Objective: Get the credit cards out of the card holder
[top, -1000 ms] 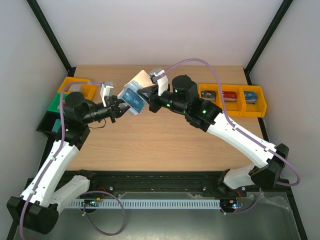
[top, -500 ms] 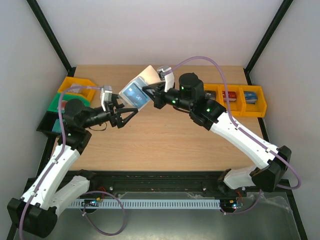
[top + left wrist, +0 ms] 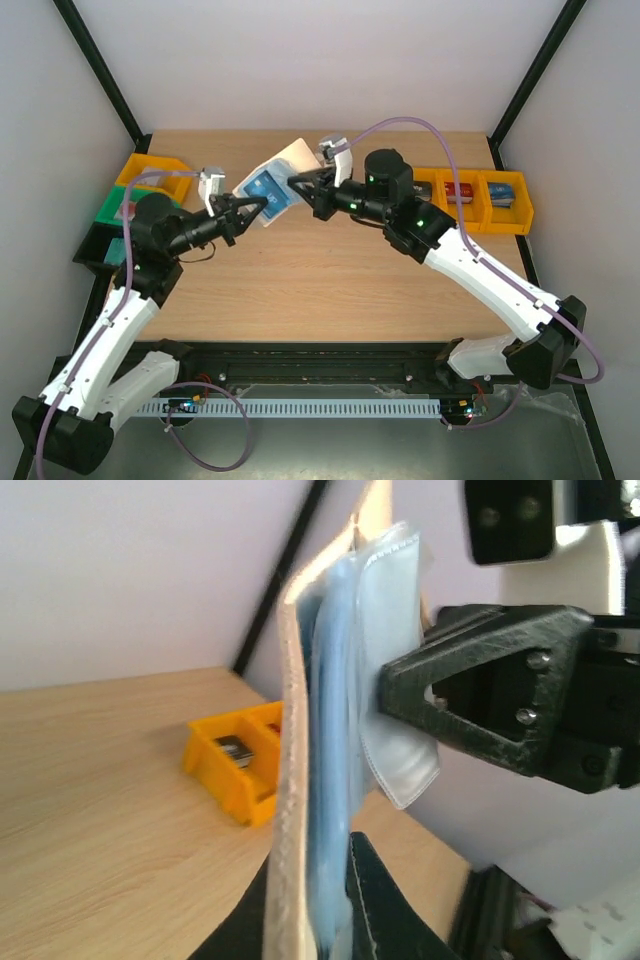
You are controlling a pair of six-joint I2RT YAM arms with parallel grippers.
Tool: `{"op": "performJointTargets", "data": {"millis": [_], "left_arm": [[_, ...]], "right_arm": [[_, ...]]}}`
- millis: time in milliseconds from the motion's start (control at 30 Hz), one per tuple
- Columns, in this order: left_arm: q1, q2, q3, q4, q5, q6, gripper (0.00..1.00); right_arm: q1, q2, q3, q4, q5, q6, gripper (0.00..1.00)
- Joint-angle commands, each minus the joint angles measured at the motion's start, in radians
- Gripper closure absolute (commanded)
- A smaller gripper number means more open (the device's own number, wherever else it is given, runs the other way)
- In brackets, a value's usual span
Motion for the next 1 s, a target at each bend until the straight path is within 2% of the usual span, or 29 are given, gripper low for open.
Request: {"op": "performJointTargets", "data": {"millis": [0,33,100,233,300,367,400,467,567,667,733,833,900,967], "left_arm": [[0.009,0.063,0.092,-0.371,-0.432,0.241,0.98],[0.008,0.094,0.102,-0.458,-0.546,0.336,0.98],[0.007,0.127,0.083,-0.497,-0.75,0.557,0.98],[-0.014,0.164,0.013,-0.434,-1.134,0.986,0.98],[-0.028,0.18,-0.001,-0.398,-1.243,1.086,0.98],[-0.048,0.184,0.005,-0.392,-1.271,1.102,0.98],[-0.053,0.188,0.026,-0.419,-1.244,1.062,0.98],[-0.051,0.21,0.115,-0.547,-1.066,0.923,0.98],[-0.045,0.233,0.24,-0.678,-0.605,0.705,0.98],[-0.024,0.236,0.273,-0.666,-0.19,0.513,0.98],[-0.011,0.222,0.252,-0.585,0.024,0.387,0.98],[0.0,0.171,0.191,-0.416,0.148,0.249,0.98],[0.0,0.116,0.158,-0.336,0.163,0.246,0.98],[0.0,0.047,0.128,-0.278,0.171,0.26,0.98]], "right_arm": [[-0.115,-0.034,-0.035,-0.067,0.228,0.113,0.93],[-0.146,-0.031,-0.043,-0.097,0.252,0.147,0.92],[-0.188,-0.023,-0.052,-0.139,0.253,0.18,0.91],[-0.193,-0.032,-0.067,-0.144,0.209,0.167,0.88],[-0.193,-0.039,-0.078,-0.112,0.133,0.159,0.85],[-0.189,-0.032,-0.088,-0.048,-0.002,0.162,0.83],[-0.178,-0.025,-0.088,-0.014,-0.074,0.162,0.83],[-0.117,0.003,-0.074,0.035,-0.177,0.142,0.81],[-0.028,0.053,-0.038,0.101,-0.35,0.117,0.77],[0.002,0.083,-0.044,0.252,-0.481,0.19,0.74],[0.002,0.085,-0.064,0.309,-0.509,0.234,0.71],[0.002,0.08,-0.045,0.19,-0.423,0.147,0.69],[-0.004,0.072,-0.025,0.081,-0.351,0.078,0.69],[-0.031,0.041,-0.039,0.064,-0.344,0.071,0.68]]}}
